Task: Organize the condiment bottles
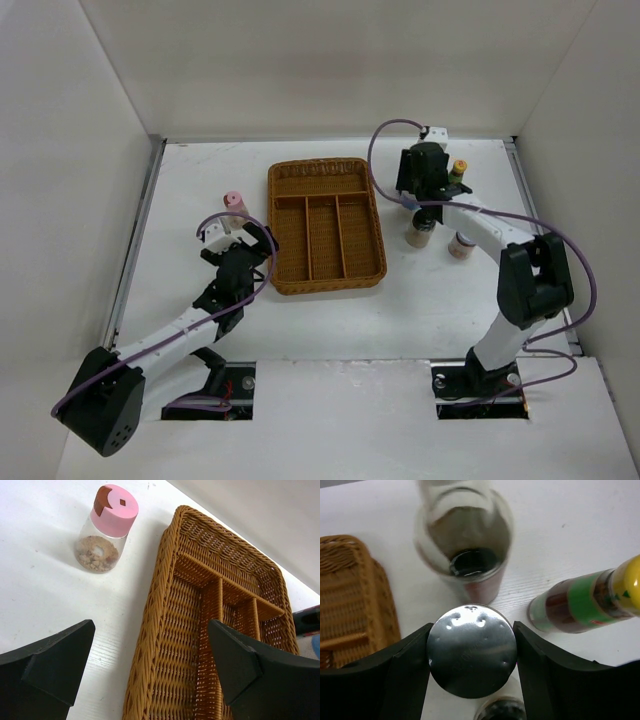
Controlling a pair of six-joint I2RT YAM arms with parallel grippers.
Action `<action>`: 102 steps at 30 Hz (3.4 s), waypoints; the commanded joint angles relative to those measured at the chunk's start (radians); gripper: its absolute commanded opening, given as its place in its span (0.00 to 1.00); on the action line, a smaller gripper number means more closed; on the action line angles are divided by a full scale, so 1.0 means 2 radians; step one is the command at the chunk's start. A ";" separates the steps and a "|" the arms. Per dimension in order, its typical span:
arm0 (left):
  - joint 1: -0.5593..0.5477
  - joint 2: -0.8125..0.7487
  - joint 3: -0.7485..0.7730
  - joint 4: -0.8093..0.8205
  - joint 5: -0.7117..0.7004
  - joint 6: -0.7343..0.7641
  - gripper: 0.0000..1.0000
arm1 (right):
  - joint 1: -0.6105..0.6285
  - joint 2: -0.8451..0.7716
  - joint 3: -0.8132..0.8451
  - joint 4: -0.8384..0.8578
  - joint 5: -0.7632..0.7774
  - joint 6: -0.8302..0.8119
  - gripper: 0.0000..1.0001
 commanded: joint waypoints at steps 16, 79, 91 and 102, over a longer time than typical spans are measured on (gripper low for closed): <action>0.010 -0.022 -0.019 0.032 -0.003 -0.002 1.00 | 0.167 0.120 0.278 0.067 -0.018 -0.073 0.54; 0.016 -0.014 -0.019 0.041 0.002 -0.005 1.00 | -0.024 0.086 0.182 0.056 0.033 -0.058 0.49; 0.016 -0.017 -0.020 0.041 0.003 -0.005 1.00 | -0.021 0.077 0.158 0.085 0.043 -0.058 0.27; 0.016 -0.019 -0.023 0.041 0.003 -0.005 1.00 | 0.012 0.041 0.231 0.097 0.058 -0.111 0.19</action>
